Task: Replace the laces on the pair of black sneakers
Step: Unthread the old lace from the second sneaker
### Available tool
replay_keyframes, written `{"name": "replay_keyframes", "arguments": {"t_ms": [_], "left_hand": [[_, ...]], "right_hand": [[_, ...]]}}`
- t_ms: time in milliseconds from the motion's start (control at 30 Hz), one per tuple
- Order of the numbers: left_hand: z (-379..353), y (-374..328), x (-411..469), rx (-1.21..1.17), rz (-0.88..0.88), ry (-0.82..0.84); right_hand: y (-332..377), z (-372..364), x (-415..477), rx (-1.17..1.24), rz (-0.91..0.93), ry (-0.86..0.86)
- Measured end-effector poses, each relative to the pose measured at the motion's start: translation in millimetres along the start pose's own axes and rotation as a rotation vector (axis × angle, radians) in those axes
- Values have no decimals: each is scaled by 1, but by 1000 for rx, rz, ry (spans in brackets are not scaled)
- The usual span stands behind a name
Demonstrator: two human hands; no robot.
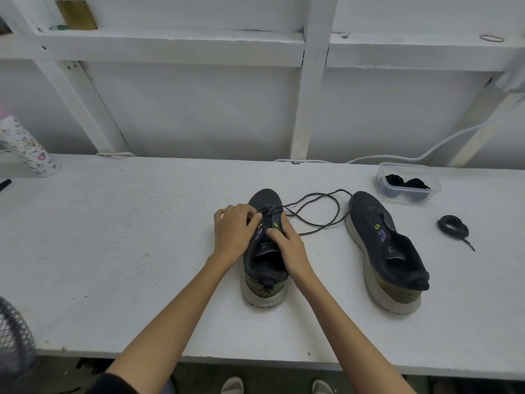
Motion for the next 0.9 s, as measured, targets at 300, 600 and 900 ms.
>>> {"name": "replay_keyframes", "arguments": {"t_ms": [300, 600, 900], "left_hand": [[8, 7, 10, -37, 144, 26], [29, 16, 17, -90, 216, -64], [20, 13, 7, -101, 235, 0]], "right_hand": [[-2, -2, 1, -44, -3, 12], [5, -2, -3, -63, -6, 16], [8, -4, -6, -73, -16, 10]]}}
Point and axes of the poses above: each hand's wrist, its own x-axis towards the middle knuckle, its own z-axis out of the back of the hand, y = z × x, the point moved 7 cm from there along x, towards the middle knuckle, and after that the axes turned 12 degrees about x, right-handed, at the moved point
